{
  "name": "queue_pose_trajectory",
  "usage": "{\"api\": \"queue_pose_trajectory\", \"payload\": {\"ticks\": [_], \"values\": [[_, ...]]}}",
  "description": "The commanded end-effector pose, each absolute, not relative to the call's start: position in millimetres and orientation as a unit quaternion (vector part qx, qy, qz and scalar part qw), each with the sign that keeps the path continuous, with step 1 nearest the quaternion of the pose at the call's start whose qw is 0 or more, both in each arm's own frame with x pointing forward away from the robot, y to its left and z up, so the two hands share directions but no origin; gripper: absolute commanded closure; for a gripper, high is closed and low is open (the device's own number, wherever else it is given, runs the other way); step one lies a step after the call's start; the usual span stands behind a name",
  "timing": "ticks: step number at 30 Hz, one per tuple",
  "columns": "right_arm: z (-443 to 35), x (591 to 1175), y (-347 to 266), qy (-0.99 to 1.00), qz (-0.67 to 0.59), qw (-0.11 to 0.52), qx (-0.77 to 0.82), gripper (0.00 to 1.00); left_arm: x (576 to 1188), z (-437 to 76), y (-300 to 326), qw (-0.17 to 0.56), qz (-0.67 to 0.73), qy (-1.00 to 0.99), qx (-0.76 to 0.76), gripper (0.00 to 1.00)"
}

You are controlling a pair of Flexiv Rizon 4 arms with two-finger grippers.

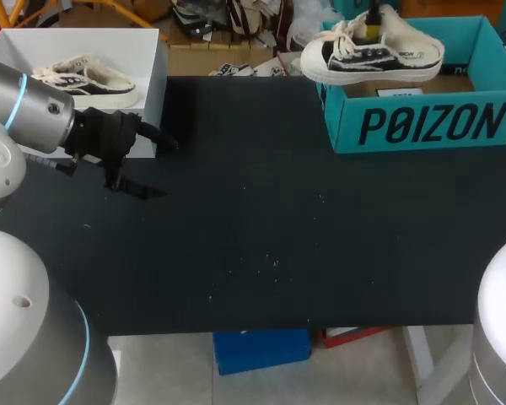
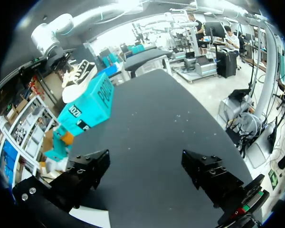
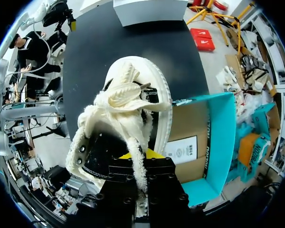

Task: Take the shoe out of the shoebox, open the shoe tongue, remove and reinsert the insole, then place the shoe into the shoebox

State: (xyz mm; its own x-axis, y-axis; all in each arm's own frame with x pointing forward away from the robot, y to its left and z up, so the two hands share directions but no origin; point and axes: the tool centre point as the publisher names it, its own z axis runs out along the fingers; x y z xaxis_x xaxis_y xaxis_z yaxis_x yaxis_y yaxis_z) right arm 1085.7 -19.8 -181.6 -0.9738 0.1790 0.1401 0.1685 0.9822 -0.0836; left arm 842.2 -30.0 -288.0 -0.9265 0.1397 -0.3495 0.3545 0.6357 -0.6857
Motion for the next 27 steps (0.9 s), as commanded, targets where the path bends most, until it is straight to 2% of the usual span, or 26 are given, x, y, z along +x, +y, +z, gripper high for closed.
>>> {"api": "queue_pose_trajectory", "payload": {"ticks": [1,10,27], "values": [[-188,1101,-41,-0.987,0.013,0.126,-0.095,1.00,842,-288,-30,0.134,-0.403,0.895,0.138,0.00],[-203,1118,-97,-0.982,-0.014,0.163,-0.095,1.00,842,-288,-30,0.134,-0.403,0.895,0.138,0.00],[-238,1140,-130,-0.981,-0.017,0.186,-0.059,1.00,842,-288,-30,0.134,-0.403,0.895,0.138,0.00]]}}
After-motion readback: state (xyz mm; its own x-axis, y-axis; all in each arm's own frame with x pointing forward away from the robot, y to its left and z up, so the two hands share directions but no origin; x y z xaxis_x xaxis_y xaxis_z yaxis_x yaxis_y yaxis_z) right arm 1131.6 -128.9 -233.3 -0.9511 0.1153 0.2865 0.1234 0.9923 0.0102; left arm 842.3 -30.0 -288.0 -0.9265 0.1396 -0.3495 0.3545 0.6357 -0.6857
